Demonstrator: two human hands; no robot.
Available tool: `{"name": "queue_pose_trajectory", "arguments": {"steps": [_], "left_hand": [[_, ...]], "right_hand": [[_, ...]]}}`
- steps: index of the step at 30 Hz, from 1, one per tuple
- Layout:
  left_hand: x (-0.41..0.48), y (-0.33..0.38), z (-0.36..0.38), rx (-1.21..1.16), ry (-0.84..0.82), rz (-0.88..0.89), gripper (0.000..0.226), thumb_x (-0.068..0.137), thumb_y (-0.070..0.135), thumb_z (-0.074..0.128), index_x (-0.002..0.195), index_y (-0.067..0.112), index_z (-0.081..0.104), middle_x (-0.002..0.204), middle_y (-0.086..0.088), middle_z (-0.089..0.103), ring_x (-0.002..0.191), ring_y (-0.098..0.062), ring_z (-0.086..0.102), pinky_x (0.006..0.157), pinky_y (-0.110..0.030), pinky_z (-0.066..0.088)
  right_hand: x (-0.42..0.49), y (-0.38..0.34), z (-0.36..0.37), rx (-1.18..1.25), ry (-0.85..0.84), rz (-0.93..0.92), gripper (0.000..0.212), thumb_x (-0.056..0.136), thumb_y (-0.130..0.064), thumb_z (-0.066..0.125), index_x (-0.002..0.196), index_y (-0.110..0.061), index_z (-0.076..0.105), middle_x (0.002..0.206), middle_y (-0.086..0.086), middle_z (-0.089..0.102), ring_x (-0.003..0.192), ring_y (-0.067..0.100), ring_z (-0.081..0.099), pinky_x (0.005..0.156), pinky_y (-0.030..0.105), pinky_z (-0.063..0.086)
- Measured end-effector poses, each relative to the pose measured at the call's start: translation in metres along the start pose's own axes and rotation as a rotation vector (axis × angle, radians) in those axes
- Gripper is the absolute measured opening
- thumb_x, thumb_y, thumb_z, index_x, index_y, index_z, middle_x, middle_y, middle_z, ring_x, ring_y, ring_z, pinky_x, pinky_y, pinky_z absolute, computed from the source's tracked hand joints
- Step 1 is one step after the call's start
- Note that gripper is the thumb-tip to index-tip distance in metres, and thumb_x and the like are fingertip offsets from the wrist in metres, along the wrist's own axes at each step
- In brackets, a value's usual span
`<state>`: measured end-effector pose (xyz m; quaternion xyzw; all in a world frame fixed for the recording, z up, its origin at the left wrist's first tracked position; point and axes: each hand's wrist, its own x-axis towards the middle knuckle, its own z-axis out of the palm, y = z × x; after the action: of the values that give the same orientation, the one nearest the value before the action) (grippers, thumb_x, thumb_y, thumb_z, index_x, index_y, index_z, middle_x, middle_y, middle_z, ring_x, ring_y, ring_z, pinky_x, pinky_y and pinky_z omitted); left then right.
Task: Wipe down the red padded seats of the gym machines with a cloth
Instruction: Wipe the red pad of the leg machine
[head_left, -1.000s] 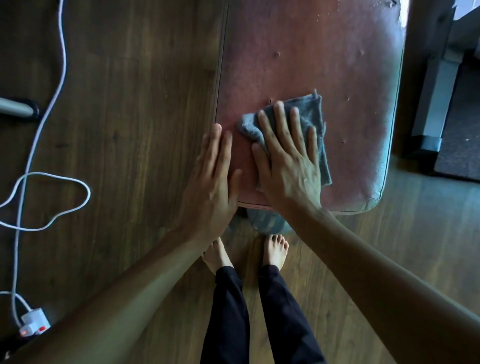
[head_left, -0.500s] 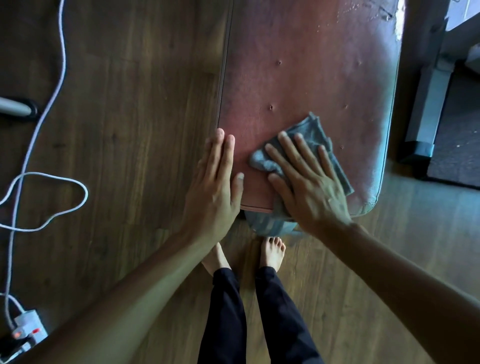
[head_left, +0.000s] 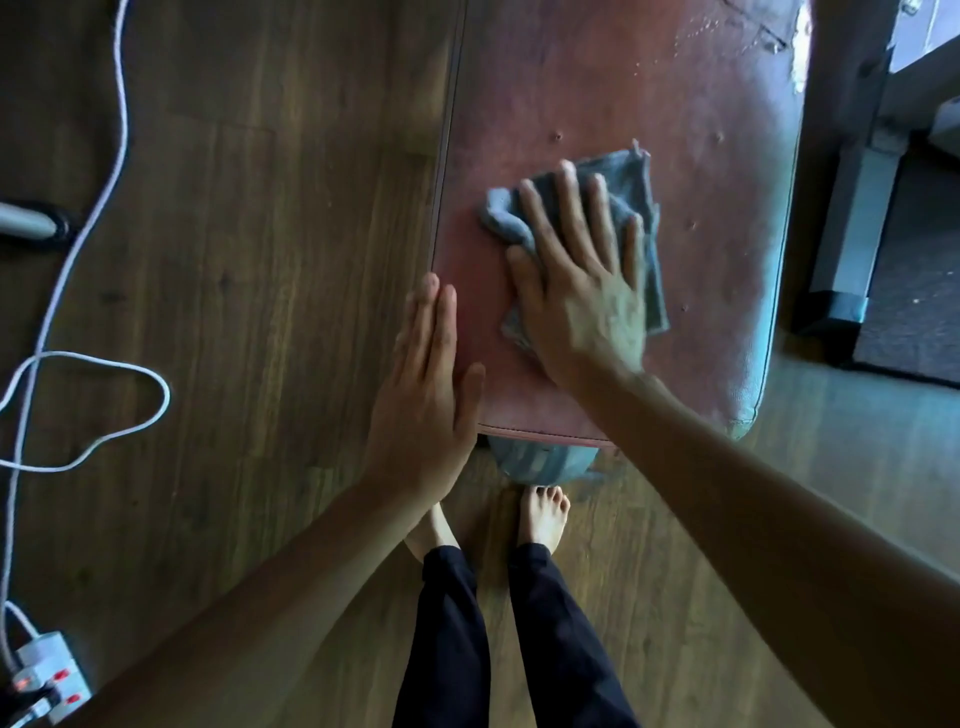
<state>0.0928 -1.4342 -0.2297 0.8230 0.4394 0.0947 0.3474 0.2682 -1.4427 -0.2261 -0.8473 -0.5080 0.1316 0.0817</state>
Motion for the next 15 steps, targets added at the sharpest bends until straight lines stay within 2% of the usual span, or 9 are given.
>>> {"name": "queue_pose_trajectory", "arguments": {"steps": [2,5,7,10,11,12,15], "left_hand": [[-0.001,0.0,0.0,-0.033,0.0,-0.018,0.061,0.103,0.028,0.034,0.158,0.006,0.016,0.167,-0.009,0.009,0.155,-0.018,0.007,0.126,-0.043,0.014],[0.001,0.005,-0.001,0.044,0.056,0.006,0.058,0.101,0.019,0.037,0.155,0.001,0.026,0.164,-0.015,0.022,0.153,-0.028,0.017,0.119,-0.058,0.024],[0.01,0.008,0.0,0.146,0.084,0.035,0.057,0.1,0.019,0.038,0.153,0.0,0.03,0.162,-0.016,0.025,0.152,-0.031,0.021,0.117,-0.059,0.026],[0.033,0.011,0.006,0.225,0.094,0.067,0.058,0.1,0.023,0.036,0.154,0.002,0.03,0.163,-0.014,0.025,0.152,-0.03,0.019,0.119,-0.057,0.022],[0.04,0.011,0.008,0.219,0.1,0.066,0.058,0.1,0.023,0.036,0.154,0.002,0.031,0.163,-0.015,0.025,0.152,-0.03,0.019,0.12,-0.056,0.022],[0.046,0.011,0.011,0.205,0.113,0.063,0.058,0.099,0.022,0.036,0.153,0.001,0.031,0.162,-0.016,0.026,0.152,-0.031,0.02,0.12,-0.055,0.022],[0.054,0.01,0.015,0.19,0.154,0.09,0.056,0.099,0.018,0.038,0.151,-0.003,0.031,0.16,-0.02,0.028,0.151,-0.034,0.022,0.119,-0.056,0.026]], "right_hand": [[-0.006,-0.015,0.006,0.013,0.017,-0.092,0.053,0.104,-0.047,0.028,0.155,-0.033,0.025,0.165,-0.003,0.017,0.153,0.018,0.01,0.124,0.046,0.003],[-0.049,0.021,0.0,-0.043,-0.029,-0.282,0.05,0.106,-0.044,0.033,0.154,-0.03,0.032,0.162,-0.002,0.025,0.151,0.019,0.019,0.124,0.045,0.013],[-0.047,0.052,-0.008,-0.081,-0.025,-0.264,0.05,0.106,-0.044,0.033,0.153,-0.031,0.033,0.162,-0.002,0.026,0.151,0.019,0.02,0.123,0.045,0.014],[0.003,0.044,-0.01,-0.048,0.038,-0.019,0.055,0.103,-0.048,0.027,0.156,-0.032,0.024,0.165,-0.002,0.017,0.153,0.019,0.012,0.123,0.047,0.008],[0.017,0.031,-0.008,-0.034,0.065,0.013,0.056,0.102,-0.049,0.027,0.156,-0.032,0.024,0.165,-0.001,0.017,0.153,0.02,0.011,0.123,0.048,0.006],[0.022,0.019,-0.005,-0.023,0.079,-0.017,0.056,0.102,-0.048,0.027,0.155,-0.031,0.026,0.165,0.0,0.018,0.153,0.021,0.013,0.123,0.048,0.007],[-0.011,0.022,0.003,-0.049,0.031,-0.289,0.052,0.106,-0.046,0.028,0.154,-0.029,0.032,0.163,0.0,0.025,0.151,0.02,0.019,0.123,0.048,0.014]]}}
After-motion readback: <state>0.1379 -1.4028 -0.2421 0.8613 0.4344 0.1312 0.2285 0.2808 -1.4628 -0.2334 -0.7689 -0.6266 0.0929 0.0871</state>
